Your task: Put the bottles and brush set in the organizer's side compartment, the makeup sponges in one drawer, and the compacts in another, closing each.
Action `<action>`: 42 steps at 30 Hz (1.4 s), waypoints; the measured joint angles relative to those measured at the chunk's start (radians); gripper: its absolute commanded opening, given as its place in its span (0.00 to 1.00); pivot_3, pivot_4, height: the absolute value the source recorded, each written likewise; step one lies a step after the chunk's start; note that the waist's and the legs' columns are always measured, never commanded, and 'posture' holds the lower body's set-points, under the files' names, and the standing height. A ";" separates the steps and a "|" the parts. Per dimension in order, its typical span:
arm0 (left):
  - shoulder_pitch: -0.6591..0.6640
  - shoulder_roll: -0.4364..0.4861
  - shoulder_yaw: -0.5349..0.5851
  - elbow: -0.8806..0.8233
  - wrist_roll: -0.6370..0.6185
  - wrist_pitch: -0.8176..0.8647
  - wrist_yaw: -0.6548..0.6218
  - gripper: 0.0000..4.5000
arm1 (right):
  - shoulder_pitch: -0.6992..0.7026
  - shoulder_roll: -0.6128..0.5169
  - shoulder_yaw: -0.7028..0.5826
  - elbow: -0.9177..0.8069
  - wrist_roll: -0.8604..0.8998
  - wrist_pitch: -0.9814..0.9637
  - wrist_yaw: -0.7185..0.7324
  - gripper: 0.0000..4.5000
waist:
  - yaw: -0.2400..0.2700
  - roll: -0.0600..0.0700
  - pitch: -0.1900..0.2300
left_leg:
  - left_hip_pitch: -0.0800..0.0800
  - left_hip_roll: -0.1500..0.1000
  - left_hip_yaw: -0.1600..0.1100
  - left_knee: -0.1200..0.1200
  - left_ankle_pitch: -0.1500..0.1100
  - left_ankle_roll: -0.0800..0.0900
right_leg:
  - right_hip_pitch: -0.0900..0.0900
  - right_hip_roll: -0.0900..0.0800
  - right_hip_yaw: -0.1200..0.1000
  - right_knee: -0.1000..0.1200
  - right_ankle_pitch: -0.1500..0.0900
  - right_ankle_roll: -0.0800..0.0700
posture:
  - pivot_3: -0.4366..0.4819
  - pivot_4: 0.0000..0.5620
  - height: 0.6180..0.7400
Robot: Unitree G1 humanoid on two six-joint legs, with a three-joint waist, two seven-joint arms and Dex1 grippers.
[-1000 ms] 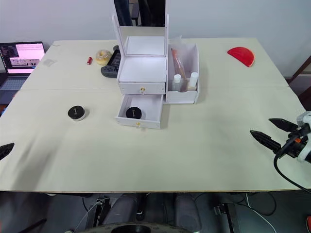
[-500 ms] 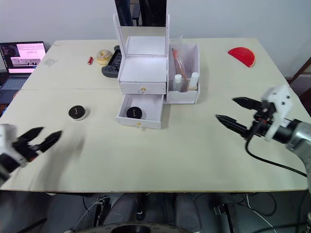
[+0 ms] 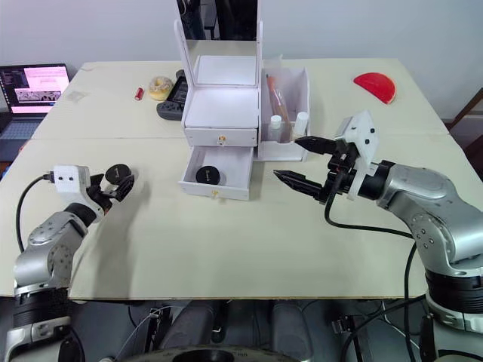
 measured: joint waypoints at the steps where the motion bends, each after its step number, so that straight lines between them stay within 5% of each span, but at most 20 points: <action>1: -0.020 0.000 -0.001 0.029 0.006 -0.005 0.006 0.98 | -0.001 0.001 0.001 0.000 0.000 0.000 -0.001 1.00 | 0.000 0.000 0.000 | 0.000 0.000 0.000 0.000 0.000 0.000 | 0.000 0.000 0.000 0.000 0.000 0.000 | 0.48 0.27 1.00; 15: -0.137 -0.009 -0.042 0.231 0.039 -0.067 -0.009 0.98 | -0.010 0.003 0.004 0.000 -0.002 -0.001 -0.002 1.00 | 0.000 0.000 0.000 | 0.000 0.000 0.000 0.000 0.000 0.000 | 0.000 0.001 0.000 0.000 0.000 0.000 | 0.48 0.27 1.00; 20: -0.137 -0.009 -0.042 0.238 0.039 -0.080 -0.010 0.59 | -0.008 0.003 0.004 0.000 -0.003 -0.001 -0.004 1.00 | 0.000 0.000 0.000 | 0.000 0.000 0.000 0.000 0.000 0.000 | 0.000 0.001 0.000 0.000 0.000 0.000 | 0.48 0.27 1.00; 28: -0.124 -0.004 -0.043 0.209 0.038 -0.076 -0.028 0.60 | 0.001 0.003 0.004 0.000 -0.004 -0.001 -0.010 1.00 | -0.001 0.000 0.000 | 0.000 0.000 0.000 0.000 0.000 0.000 | 0.000 0.001 0.000 0.000 0.000 0.000 | 0.48 0.27 1.00; 36: -0.154 0.198 -0.085 -0.046 -0.131 0.028 -0.369 0.60 | 0.019 0.003 0.004 -0.001 -0.013 -0.001 -0.020 1.00 | -0.001 -0.001 0.000 | -0.001 0.000 0.000 0.000 0.000 0.000 | -0.001 0.000 0.000 0.000 0.000 0.000 | 0.48 0.27 1.00; 42: -0.276 0.241 -0.277 -0.125 -0.236 0.130 -0.657 0.60 | 0.037 0.006 0.012 -0.001 -0.030 -0.005 -0.032 1.00 | -0.001 -0.001 0.001 | -0.001 0.000 0.000 0.000 0.000 0.000 | 0.000 0.001 0.000 0.000 0.000 0.000 | 0.48 0.27 1.00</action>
